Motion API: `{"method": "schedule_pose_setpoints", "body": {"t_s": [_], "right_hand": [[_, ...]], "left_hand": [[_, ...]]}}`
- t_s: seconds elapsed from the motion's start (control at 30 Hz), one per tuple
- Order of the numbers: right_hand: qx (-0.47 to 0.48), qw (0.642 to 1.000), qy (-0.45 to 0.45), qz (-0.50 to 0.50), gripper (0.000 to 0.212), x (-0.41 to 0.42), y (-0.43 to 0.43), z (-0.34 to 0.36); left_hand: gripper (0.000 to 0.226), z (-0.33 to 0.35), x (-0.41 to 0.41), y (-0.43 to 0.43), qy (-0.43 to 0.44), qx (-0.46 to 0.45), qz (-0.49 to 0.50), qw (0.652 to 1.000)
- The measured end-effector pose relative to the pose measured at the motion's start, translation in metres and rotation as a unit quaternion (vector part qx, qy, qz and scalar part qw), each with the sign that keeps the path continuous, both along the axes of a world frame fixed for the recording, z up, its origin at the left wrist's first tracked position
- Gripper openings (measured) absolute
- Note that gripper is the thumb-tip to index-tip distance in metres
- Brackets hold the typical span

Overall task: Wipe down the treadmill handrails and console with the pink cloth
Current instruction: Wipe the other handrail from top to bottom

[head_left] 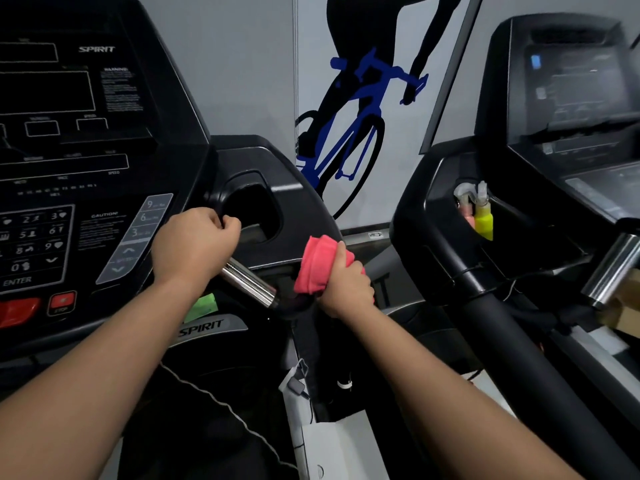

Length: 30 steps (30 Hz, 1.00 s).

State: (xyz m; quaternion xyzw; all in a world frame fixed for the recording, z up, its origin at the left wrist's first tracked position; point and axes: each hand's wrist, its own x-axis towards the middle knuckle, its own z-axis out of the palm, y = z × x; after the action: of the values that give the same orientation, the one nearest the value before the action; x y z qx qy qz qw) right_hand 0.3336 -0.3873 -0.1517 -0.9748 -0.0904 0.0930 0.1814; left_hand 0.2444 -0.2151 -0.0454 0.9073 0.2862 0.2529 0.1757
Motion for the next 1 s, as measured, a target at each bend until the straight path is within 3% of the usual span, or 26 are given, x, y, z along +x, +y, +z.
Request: {"method": "schedule_pose_setpoints", "body": {"t_s": [0.1,0.17,0.23,0.3,0.37,0.43,0.53,0.63,0.7,0.73,0.83,0.9,0.93,1.0], "right_hand": [[0.159,0.983,0.096,0.007,0.116,0.022,-0.013,0.000],[0.289,0.944,0.157,0.012,0.117,0.033,-0.018,-0.003],[0.387,0.891,0.233,0.034,0.095,0.045,-0.026,-0.013],[0.435,0.843,0.311,0.052,0.056,0.045,-0.036,-0.012],[0.445,0.822,0.353,0.043,0.036,0.045,-0.040,-0.012],[0.404,0.847,0.343,0.030,0.034,0.043,-0.035,-0.008],[0.313,0.919,0.240,-0.001,0.078,0.036,-0.022,-0.002],[0.125,0.984,0.127,-0.023,0.105,0.018,-0.009,0.002],[0.027,0.997,0.071,-0.015,0.110,0.007,-0.004,0.001],[0.021,0.998,0.066,-0.011,0.111,0.006,-0.005,0.003],[0.130,0.986,0.103,0.028,0.114,0.025,-0.014,-0.004],[0.266,0.948,0.173,0.038,0.112,0.038,-0.022,-0.011],[0.322,0.924,0.202,0.043,0.103,0.040,-0.026,-0.013],[0.404,0.873,0.262,0.077,0.066,0.039,-0.035,-0.011]], "left_hand": [[0.039,0.001,0.001,0.000,0.000,0.000,0.003,1.000],[0.039,0.001,0.002,0.001,-0.003,0.000,0.003,1.000],[0.039,0.001,0.001,0.001,-0.004,0.000,0.000,1.000],[0.039,0.001,0.000,0.000,-0.006,-0.004,-0.003,1.000],[0.039,0.002,0.001,0.000,-0.008,-0.007,-0.003,1.000],[0.039,0.002,0.001,0.000,-0.007,-0.008,0.001,1.000],[0.038,0.003,0.001,0.000,-0.005,-0.007,0.003,1.000],[0.039,0.003,0.000,-0.001,-0.005,-0.009,0.006,1.000],[0.038,0.004,-0.001,-0.001,-0.004,-0.013,0.006,1.000],[0.039,0.004,-0.001,-0.001,-0.003,-0.013,0.005,1.000],[0.039,0.003,-0.001,0.000,-0.003,-0.012,0.002,1.000],[0.039,0.003,-0.001,0.000,-0.001,-0.010,0.003,1.000],[0.039,0.003,-0.001,0.000,0.000,-0.008,0.005,1.000],[0.039,0.003,0.000,0.000,0.001,-0.005,0.009,1.000]]}}
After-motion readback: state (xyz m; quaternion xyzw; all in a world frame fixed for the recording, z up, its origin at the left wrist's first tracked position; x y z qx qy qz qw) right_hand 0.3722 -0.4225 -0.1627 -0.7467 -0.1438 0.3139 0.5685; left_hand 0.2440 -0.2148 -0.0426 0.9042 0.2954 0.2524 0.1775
